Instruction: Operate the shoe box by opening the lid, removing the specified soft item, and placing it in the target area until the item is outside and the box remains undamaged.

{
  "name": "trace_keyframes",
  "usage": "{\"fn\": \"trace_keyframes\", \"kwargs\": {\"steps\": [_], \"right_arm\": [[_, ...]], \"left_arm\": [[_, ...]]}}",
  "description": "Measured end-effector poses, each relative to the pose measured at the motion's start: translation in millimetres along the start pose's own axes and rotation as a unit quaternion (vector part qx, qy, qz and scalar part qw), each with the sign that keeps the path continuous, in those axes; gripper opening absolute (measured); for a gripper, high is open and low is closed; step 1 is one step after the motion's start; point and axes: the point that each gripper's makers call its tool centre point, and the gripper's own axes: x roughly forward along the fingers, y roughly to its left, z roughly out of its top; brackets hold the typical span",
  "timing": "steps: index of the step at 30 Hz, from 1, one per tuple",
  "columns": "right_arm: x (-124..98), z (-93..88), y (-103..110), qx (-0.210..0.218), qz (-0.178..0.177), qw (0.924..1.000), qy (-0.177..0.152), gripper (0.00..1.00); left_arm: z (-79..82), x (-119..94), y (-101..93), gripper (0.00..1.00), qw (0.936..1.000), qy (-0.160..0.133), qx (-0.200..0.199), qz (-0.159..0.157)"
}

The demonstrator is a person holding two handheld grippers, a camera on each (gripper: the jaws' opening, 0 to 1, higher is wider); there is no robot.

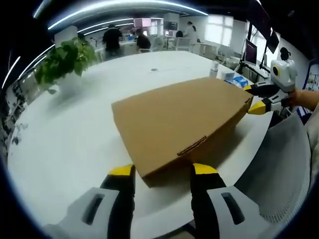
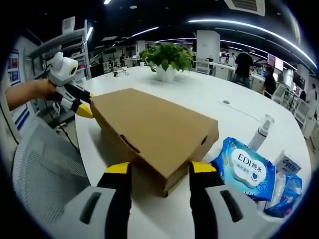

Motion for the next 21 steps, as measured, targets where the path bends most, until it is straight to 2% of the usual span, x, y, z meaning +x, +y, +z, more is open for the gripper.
{"fn": "trace_keyframes", "kwargs": {"steps": [15, 21], "right_arm": [[8, -12.4, 0, -0.010, -0.008, 0.9998, 0.016, 0.41], [10, -10.5, -4, -0.009, -0.011, 0.9998, 0.014, 0.41]], "left_arm": [[-9.6, 14, 0.6, 0.42, 0.9998, 0.021, -0.003, 0.004], [-5.5, 17, 3.3, 0.42, 0.9998, 0.022, -0.002, 0.003]]}}
